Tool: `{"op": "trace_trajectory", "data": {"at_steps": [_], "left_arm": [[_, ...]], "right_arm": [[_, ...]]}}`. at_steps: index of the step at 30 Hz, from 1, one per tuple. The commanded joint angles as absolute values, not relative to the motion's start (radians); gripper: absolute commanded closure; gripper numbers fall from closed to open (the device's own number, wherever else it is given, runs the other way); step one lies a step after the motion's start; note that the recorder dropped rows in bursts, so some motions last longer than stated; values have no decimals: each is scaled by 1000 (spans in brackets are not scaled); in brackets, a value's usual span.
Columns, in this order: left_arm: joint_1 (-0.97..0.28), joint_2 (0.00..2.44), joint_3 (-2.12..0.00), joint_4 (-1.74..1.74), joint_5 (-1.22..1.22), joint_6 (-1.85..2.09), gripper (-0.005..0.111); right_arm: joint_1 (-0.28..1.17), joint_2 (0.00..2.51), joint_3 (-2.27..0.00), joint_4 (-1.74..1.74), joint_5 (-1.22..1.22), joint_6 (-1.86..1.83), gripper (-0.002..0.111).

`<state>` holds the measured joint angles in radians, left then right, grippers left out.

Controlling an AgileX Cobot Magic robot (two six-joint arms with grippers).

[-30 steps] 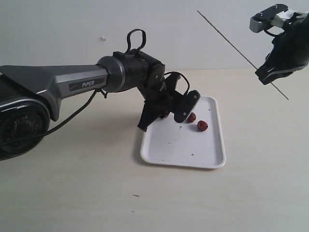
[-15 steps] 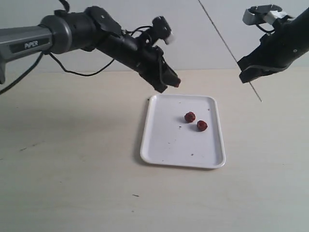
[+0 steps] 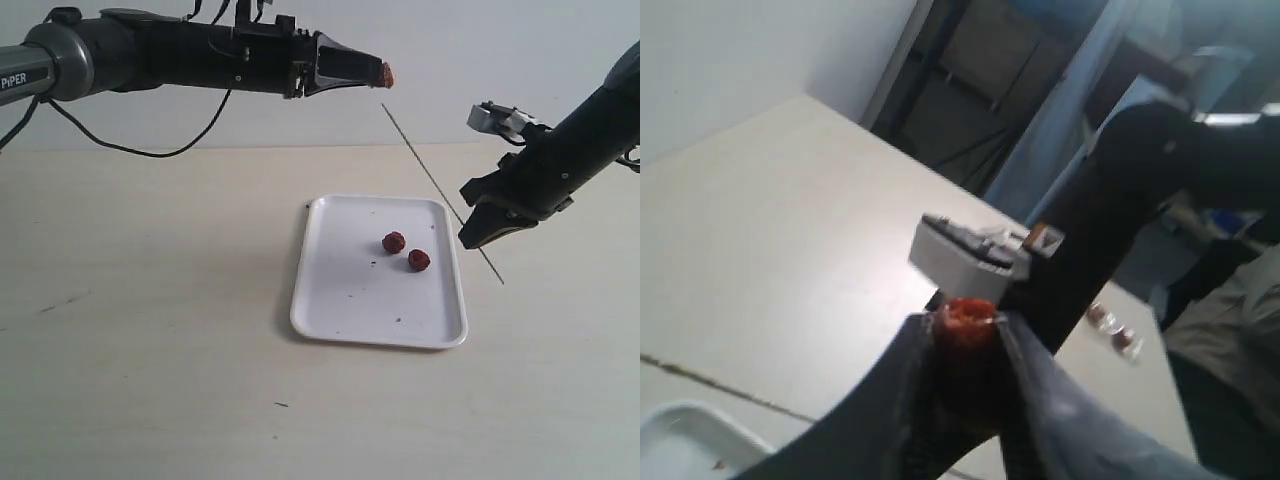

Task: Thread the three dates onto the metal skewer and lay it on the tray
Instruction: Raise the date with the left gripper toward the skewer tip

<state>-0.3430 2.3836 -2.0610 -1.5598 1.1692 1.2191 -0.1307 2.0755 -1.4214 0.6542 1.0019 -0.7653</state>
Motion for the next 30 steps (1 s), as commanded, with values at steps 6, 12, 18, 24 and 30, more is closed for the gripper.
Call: {"op": "trace_trajectory", "data": {"at_steps": [6, 12, 18, 24, 30], "left_arm": [[-318, 2393, -2058, -1607, 1221, 1125, 87], [-297, 2386, -2049, -1555, 1221, 1050, 87], [-210, 2387, -2049, -1670, 1221, 926, 87], [-149, 2398, -2040, -1682, 1205, 786, 87], [-156, 2432, -2030, -1716, 1102, 778, 87]], "right_arm": [[-133, 2081, -1422, 754, 1056, -881, 108], [-133, 2081, -1422, 754, 1070, -905, 108], [-133, 2081, -1422, 771, 1098, -912, 108], [-133, 2081, -1412, 849, 1126, -946, 108], [-127, 2083, -1403, 894, 1218, -1047, 108]]}}
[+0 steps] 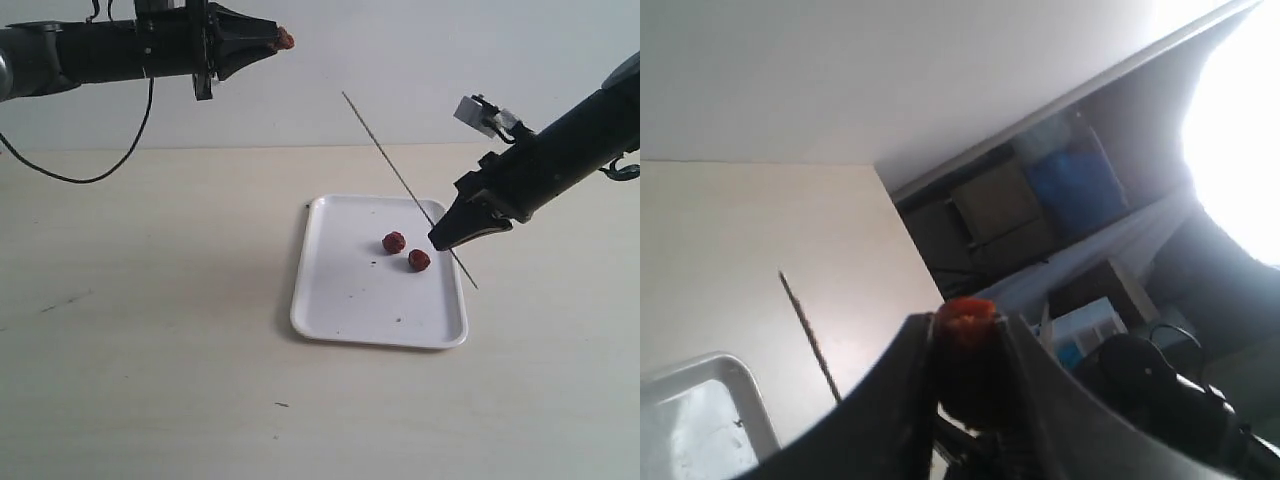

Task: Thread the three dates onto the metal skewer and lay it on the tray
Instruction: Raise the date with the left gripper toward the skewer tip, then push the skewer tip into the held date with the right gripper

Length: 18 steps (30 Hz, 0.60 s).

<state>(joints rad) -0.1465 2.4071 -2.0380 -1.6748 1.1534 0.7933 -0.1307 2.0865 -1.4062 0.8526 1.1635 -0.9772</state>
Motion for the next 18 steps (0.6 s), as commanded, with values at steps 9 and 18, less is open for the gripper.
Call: {"op": "trace_trajectory", "data": {"at_steps": [9, 18], "left_arm": [[-167, 2444, -2030, -1744, 1102, 778, 87], [-167, 2452, -2030, -1744, 1093, 778, 86]], "right_arm": [[-127, 2083, -1403, 912, 1221, -1099, 108], [-96, 2083, -1403, 903, 1221, -1142, 108]]}}
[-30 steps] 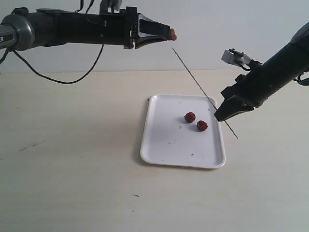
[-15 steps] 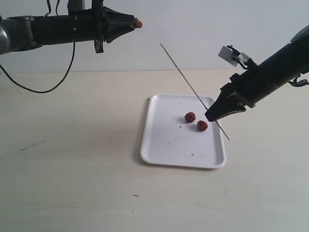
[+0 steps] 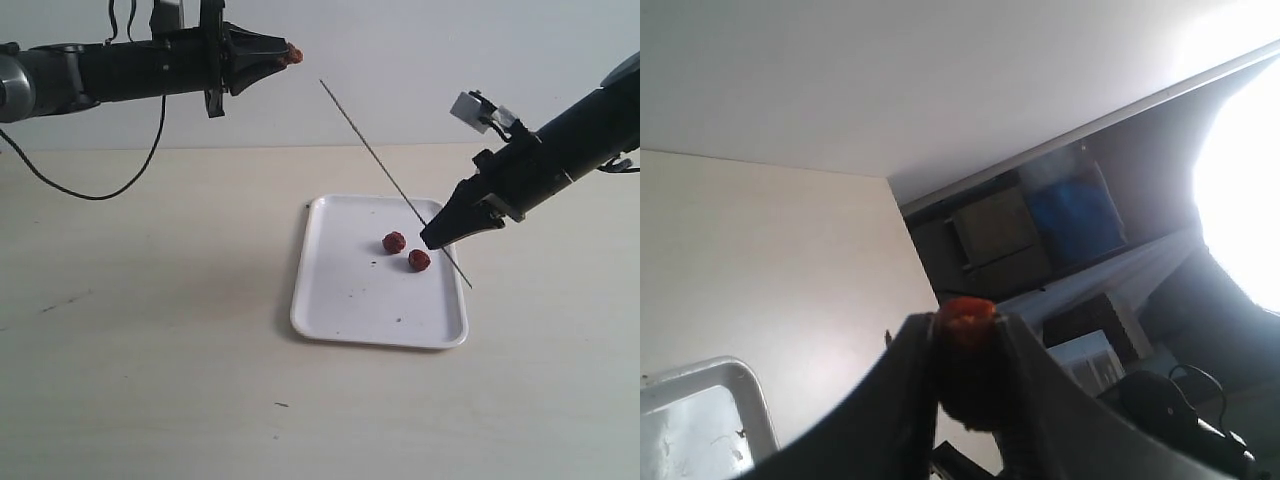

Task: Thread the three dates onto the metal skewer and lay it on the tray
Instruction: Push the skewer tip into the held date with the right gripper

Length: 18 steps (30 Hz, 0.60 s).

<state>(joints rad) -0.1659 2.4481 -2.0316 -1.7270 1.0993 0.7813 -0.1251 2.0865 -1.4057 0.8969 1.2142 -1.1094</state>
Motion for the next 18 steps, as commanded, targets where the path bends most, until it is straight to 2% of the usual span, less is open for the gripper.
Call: {"op": "trace_trajectory", "data": {"at_steps": [1, 18], "left_arm": [[-167, 2452, -2030, -1744, 1093, 778, 86], [-167, 2452, -2030, -1744, 1093, 781, 86]], "right_arm": [[-86, 2083, -1403, 900, 1221, -1149, 108], [-58, 2083, -1403, 923, 1221, -1181, 108]]}}
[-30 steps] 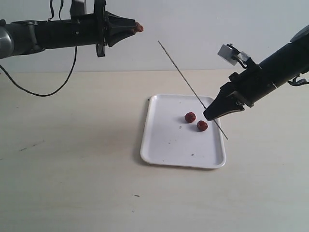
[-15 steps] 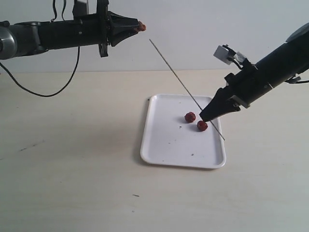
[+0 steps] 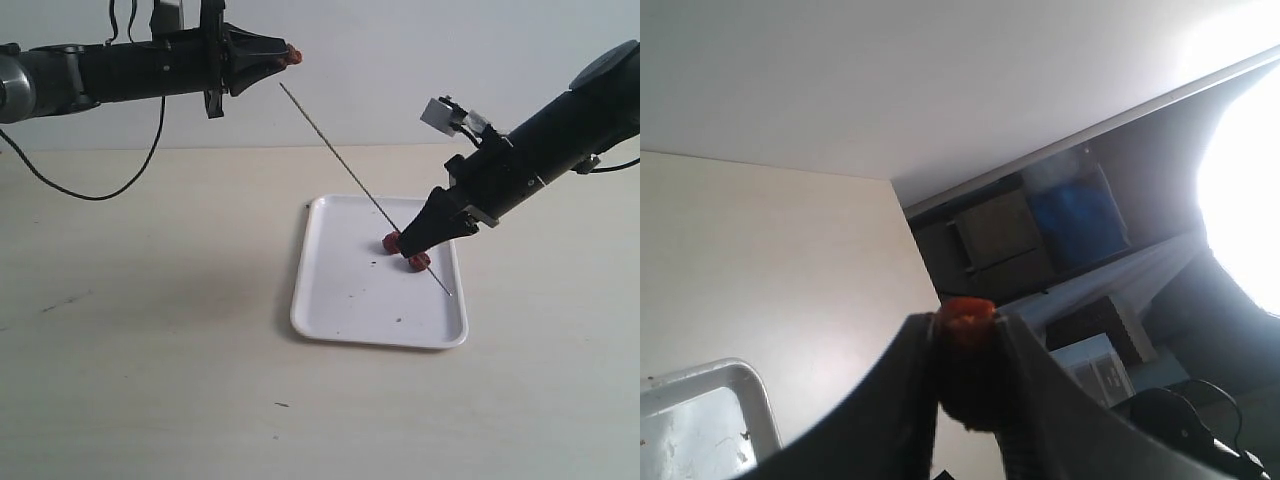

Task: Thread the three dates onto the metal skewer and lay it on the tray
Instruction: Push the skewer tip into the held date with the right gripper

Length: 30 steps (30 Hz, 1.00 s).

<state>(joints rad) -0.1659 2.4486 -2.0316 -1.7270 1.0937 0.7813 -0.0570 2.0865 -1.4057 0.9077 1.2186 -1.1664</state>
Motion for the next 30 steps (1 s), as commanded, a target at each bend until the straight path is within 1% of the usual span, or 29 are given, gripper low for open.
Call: {"op": "trace_trajectory", "data": {"at_steps": [1, 10, 18, 30], "left_arm": [[-167, 2452, -2030, -1744, 1093, 782, 86], [-167, 2452, -2030, -1744, 1086, 785, 86], [-167, 2452, -2030, -1744, 1063, 785, 86], [-170, 2452, -2030, -1744, 1018, 811, 86]], "right_arm": [[-58, 2083, -1403, 923, 1221, -1181, 108], [-58, 2083, -1403, 950, 1214, -1181, 108], [-58, 2083, -1403, 972, 1131, -1173, 108], [-58, 2083, -1403, 971, 1133, -1169, 108]]}}
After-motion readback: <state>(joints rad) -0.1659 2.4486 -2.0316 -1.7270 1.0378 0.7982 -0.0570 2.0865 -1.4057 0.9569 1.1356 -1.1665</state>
